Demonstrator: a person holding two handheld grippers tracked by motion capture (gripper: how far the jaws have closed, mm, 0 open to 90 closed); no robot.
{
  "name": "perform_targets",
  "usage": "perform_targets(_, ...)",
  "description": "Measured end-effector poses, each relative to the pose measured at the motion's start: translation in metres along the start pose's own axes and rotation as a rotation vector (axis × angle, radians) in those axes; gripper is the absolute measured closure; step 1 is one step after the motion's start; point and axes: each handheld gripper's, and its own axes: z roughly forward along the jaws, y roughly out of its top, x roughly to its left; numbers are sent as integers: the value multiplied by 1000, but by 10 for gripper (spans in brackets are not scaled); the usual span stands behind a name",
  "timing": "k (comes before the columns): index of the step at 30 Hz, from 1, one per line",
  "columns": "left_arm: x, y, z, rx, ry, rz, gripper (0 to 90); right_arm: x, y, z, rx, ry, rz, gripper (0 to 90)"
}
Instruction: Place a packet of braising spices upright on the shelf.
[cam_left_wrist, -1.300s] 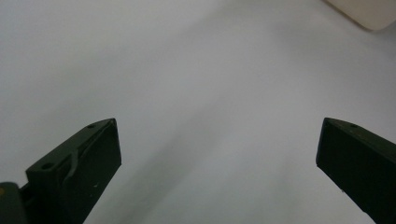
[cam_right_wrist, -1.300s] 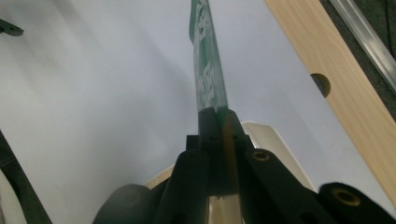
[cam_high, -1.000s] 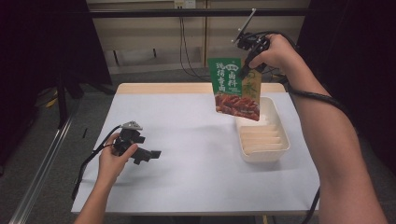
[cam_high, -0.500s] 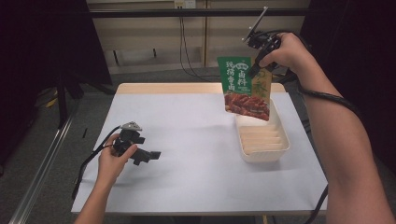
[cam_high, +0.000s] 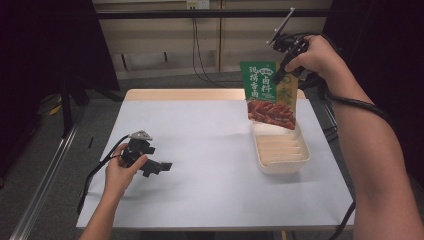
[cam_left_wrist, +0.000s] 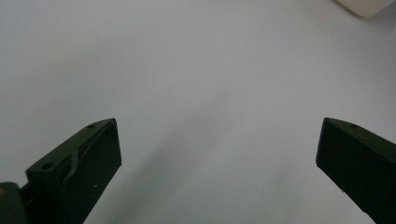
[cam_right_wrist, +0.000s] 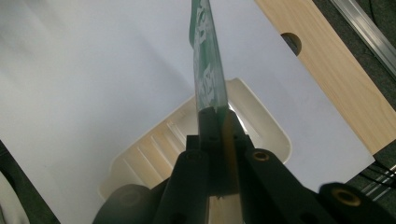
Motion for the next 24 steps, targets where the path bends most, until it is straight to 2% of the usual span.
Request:
perform_targets(4,1,0,-1,-3,10,3,0,-2,-3,1,4,-8,17,900)
perform_targets(5,1,0,-1,-3,6,3,0,-4,-4,2,6,-9,5,900)
perform_targets(15,1,0,-1,-9,8,4,0,-9,-8,12,21,-15,15,900)
perform_targets(24,1,0,0,-4,14,3,0,-18,-15,23,0,-9,32,900)
